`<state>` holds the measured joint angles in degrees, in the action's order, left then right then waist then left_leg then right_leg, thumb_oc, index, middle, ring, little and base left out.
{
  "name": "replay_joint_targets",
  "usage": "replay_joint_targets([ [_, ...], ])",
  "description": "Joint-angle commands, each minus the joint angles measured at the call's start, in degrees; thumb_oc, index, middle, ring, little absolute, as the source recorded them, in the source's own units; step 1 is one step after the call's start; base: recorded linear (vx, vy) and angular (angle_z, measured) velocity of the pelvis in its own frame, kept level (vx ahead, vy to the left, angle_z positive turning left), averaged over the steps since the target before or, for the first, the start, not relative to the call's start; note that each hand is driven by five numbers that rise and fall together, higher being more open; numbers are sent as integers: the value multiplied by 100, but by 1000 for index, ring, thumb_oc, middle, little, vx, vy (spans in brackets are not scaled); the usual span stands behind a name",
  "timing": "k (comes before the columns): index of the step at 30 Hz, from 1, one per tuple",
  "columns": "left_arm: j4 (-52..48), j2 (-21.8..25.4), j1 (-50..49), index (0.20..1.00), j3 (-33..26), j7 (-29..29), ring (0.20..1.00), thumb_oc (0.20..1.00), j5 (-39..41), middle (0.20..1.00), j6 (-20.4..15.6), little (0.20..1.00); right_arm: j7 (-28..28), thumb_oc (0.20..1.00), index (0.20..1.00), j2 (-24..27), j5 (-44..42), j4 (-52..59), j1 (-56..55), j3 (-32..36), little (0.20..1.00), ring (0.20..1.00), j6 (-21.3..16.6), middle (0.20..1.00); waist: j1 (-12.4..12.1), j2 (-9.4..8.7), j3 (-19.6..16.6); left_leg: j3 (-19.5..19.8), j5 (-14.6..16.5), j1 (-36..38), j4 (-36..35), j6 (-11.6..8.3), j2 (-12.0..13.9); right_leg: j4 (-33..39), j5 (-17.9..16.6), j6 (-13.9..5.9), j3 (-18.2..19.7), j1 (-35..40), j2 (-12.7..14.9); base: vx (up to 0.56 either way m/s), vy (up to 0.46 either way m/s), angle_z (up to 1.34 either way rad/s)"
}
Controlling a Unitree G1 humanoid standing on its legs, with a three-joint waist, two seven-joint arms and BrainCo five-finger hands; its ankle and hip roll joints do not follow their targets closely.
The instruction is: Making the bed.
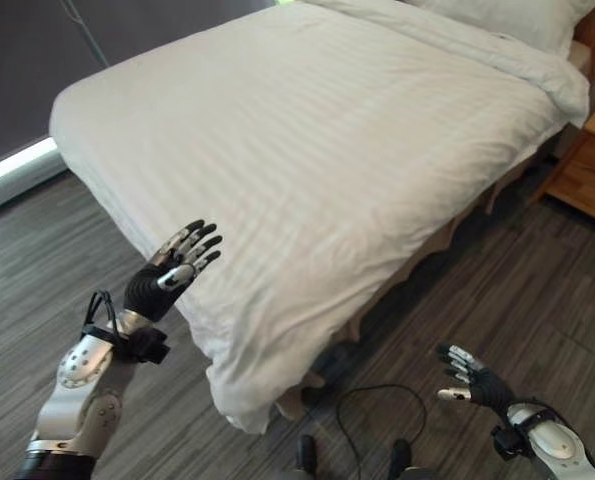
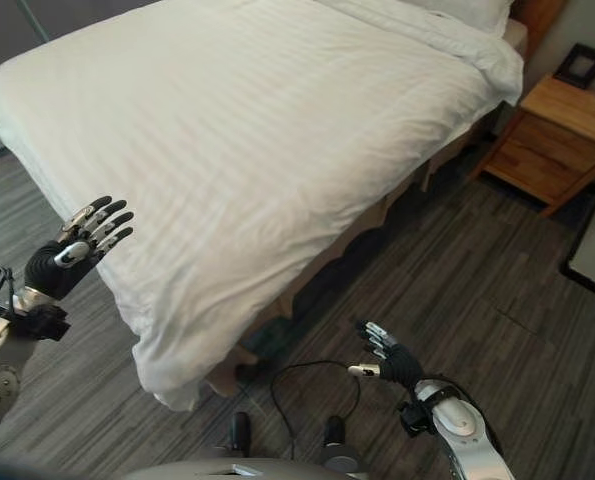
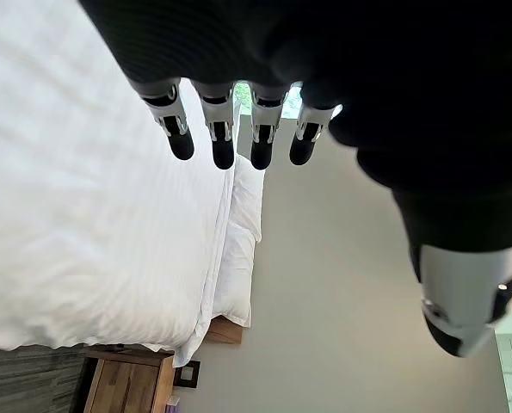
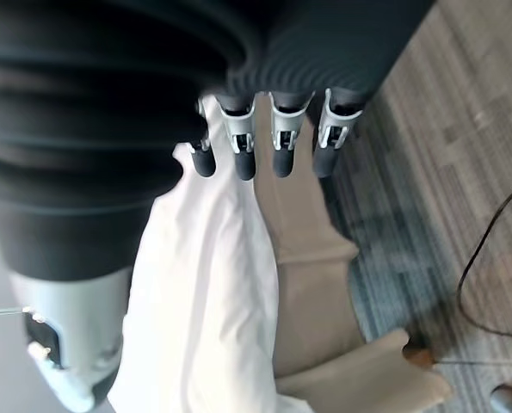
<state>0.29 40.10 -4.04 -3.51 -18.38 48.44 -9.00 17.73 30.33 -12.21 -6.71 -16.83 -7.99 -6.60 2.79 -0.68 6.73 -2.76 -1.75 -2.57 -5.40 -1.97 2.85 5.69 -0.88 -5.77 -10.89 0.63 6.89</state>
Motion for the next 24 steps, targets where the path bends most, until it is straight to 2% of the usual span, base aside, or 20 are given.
replay_joint_targets([
  [1, 433, -429, 121, 1000, 0, 396, 1000, 1000, -254, 1000, -364, 1000, -106, 1000, 1000, 61, -85, 316, 483, -206, 1000, 1000, -275, 1000, -118, -132, -38, 16, -105, 21, 40, -100, 49, -264, 107, -177, 170, 144, 115, -48, 57, -2],
  [3, 759, -557, 191, 1000, 150, 402, 1000, 1000, -333, 1000, -346, 1000, -131, 1000, 1000, 57, -158, 342, 629, -312, 1000, 1000, -273, 1000, -120, -180, 18, -11, -100, -27, 47, -86, 48, -297, 92, -188, 227, 34, 111, -85, 37, -9],
  [4, 1041, -645, 266, 868, 265, 433, 868, 868, -395, 868, -331, 868, -152, 1000, 1000, 51, -233, 321, 747, -379, 1000, 1000, -265, 1000, -124, -205, 93, -27, -109, -93, 63, -72, 40, -340, 79, -192, 266, -67, 124, -123, 23, -18],
  [5, 1482, -778, 372, 423, 436, 448, 423, 423, -399, 423, -250, 423, -159, 1000, 1000, 28, -287, 249, 864, -479, 1000, 1000, -232, 1000, -122, -219, 156, -45, -126, -151, 68, -56, 23, -378, 64, -194, 286, -145, 141, -172, 63, -19],
  [6, 1963, -944, 410, 200, 550, 544, 200, 200, -738, 200, -223, 200, -130, 1000, 1000, 14, -250, 201, 905, -592, 1000, 1000, -190, 1000, -128, -228, 243, -65, -136, -171, 52, -30, 3, -437, 56, -189, 292, -198, 161, -104, 55, -14],
  [13, 2992, -1365, 497, 200, 722, 544, 200, 200, -1040, 200, -102, 200, -136, 1000, 1000, -4, -190, 139, 918, -769, 1000, 1000, -134, 1000, -101, -247, 314, -146, -97, -138, 40, 17, -26, -505, 25, -210, 369, -265, 193, -9, 59, -2],
  [17, 3460, -1247, 663, 200, 823, 591, 200, 200, -1492, 200, -134, 200, -136, 1000, 1000, 9, -128, 50, 935, -898, 1000, 1000, -144, 1000, -65, -298, 372, -201, -87, -167, 40, 12, -8, -538, 11, -215, 433, -375, 190, -27, 21, -6],
  [24, 3230, -1108, 831, 200, 775, 498, 200, 200, -1252, 200, -229, 200, -74, 1000, 1000, 106, -52, -20, 888, -954, 1000, 1000, -160, 1000, -80, -379, 442, -201, -116, -292, 40, 10, -3, -545, -16, -228, 453, -504, 185, -20, 5, -5],
])
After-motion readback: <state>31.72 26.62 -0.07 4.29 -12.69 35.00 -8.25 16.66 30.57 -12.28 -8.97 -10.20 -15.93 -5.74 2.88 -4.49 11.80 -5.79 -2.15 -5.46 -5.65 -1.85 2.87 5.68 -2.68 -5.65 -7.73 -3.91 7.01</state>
